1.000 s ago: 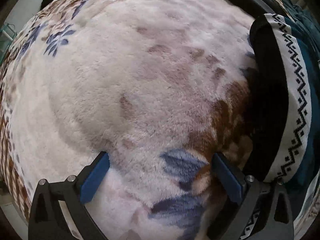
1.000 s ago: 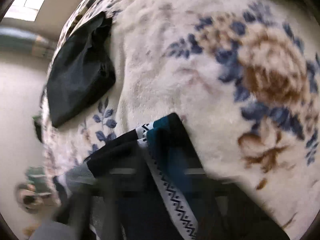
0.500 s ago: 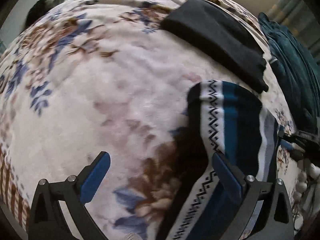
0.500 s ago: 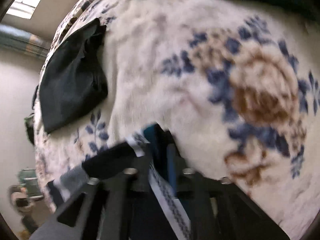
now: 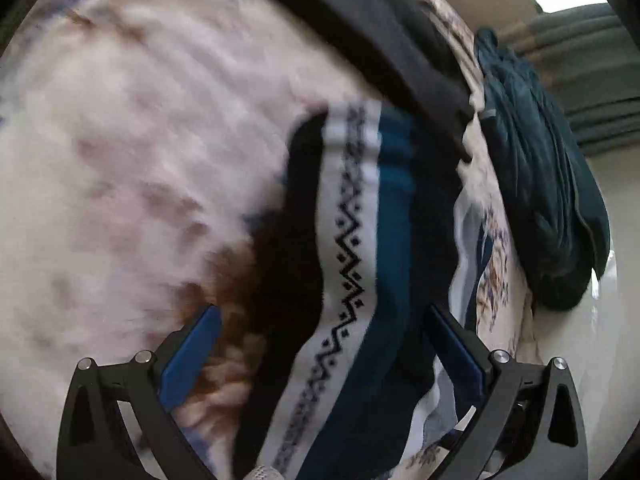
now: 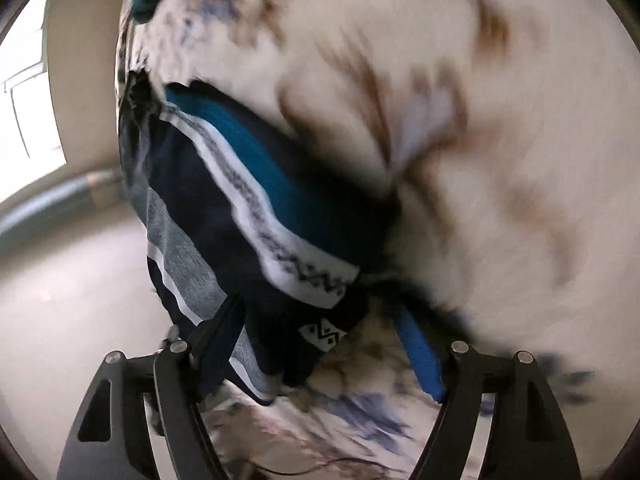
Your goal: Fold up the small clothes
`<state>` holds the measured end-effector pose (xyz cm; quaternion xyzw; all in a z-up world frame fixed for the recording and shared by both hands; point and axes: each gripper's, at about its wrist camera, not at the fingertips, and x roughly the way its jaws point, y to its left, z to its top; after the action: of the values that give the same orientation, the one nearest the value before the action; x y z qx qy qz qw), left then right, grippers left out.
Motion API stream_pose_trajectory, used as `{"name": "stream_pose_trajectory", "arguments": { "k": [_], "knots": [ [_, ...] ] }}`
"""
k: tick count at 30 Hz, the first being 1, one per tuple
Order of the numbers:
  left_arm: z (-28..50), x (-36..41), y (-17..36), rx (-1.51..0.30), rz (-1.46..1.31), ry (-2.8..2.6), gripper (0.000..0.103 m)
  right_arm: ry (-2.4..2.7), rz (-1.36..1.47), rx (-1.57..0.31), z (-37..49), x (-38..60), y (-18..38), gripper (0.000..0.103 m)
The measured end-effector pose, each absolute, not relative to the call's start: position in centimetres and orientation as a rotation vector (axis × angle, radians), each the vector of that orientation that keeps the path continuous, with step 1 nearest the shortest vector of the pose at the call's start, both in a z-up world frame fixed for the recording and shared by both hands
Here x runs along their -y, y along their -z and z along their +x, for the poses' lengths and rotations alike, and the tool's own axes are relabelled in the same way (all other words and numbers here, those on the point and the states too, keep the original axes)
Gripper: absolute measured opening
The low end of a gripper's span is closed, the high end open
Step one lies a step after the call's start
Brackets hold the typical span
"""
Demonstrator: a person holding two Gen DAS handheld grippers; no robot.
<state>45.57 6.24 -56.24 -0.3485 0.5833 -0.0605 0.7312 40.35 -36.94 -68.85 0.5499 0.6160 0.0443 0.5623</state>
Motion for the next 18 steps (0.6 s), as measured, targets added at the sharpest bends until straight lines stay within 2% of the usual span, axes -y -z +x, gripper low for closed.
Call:
{"name": "stream_pose_trajectory", "arguments": {
  "k": [5,10,12,13,14,16,17,18],
  "knots": [
    [47.6,-4.8,57.8,-1.314,-0.729,0.221,0.103,-0.143,1.472,-1.321,41.4,34.1,71.3,0.089],
    [48.6,-4.4,57.9,-1.288,-0.726,0.274,0.103,-0.257,1.515,-1.257,44.2,30.9,72.0,0.089],
    [49.0,-4.5,58.0,-1.272,-0.753,0.275,0.103,-0.253,1.515,-1.223,45.0,30.1,72.0,0.085],
    [49.1,-4.6,57.6,-1.255,-0.747,0.272,0.093,-0.249,1.511,-1.208,45.4,29.6,71.9,0.062],
    [49.0,-4.8,57.1,-1.226,-0.739,0.274,0.067,-0.24,1.497,-1.207,45.6,29.3,71.8,0.034],
    [49.5,-4.6,55.7,-1.203,-0.713,0.303,0.038,-0.224,1.445,-1.172,45.8,28.5,70.7,0.031],
    [49.6,-4.6,55.3,-1.196,-0.702,0.313,0.032,-0.223,1.422,-1.157,45.9,28.2,70.0,0.029],
    [49.7,-4.7,54.6,-1.181,-0.695,0.33,0.031,-0.219,1.399,-1.136,45.9,27.9,69.1,0.028]
  ]
}}
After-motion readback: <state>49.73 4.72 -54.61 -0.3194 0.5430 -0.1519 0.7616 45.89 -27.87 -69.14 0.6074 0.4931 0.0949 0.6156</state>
